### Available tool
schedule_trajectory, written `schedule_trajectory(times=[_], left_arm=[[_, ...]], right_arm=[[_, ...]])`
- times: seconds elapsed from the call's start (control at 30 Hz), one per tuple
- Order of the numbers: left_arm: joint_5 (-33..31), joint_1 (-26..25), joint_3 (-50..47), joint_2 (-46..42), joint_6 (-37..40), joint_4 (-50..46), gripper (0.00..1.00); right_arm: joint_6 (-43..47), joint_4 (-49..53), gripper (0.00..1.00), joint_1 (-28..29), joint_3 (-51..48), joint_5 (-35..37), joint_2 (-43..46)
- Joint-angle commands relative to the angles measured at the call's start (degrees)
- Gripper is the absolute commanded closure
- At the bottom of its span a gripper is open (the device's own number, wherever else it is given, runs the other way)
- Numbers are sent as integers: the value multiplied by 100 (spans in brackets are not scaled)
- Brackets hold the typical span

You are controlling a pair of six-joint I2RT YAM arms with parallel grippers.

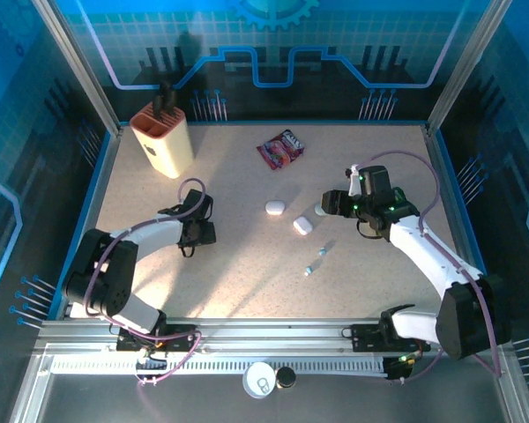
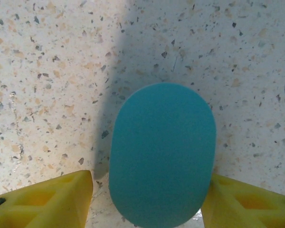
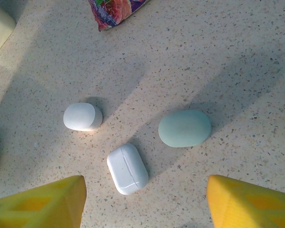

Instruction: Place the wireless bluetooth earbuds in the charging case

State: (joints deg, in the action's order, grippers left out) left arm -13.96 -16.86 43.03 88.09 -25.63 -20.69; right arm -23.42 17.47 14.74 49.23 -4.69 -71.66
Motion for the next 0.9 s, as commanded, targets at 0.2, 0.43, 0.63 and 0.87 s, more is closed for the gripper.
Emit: schedule_trajectory(times=[0.2, 0.43, 0.63, 0.87], left_arm=[[-41, 43, 285, 248, -33, 22, 55], [130, 29, 119, -336, 231, 206, 62], [1251, -125, -477, -1290, 1103, 1664, 66], [3152, -655, -1181, -1578, 2810, 3976, 64]], right_arm=[[50, 98, 33, 95, -28, -38, 242], [117, 408, 34, 242, 85, -217, 368], [98, 603, 35, 607, 415, -853, 202], [-435, 56, 35, 950, 606, -2280, -234]])
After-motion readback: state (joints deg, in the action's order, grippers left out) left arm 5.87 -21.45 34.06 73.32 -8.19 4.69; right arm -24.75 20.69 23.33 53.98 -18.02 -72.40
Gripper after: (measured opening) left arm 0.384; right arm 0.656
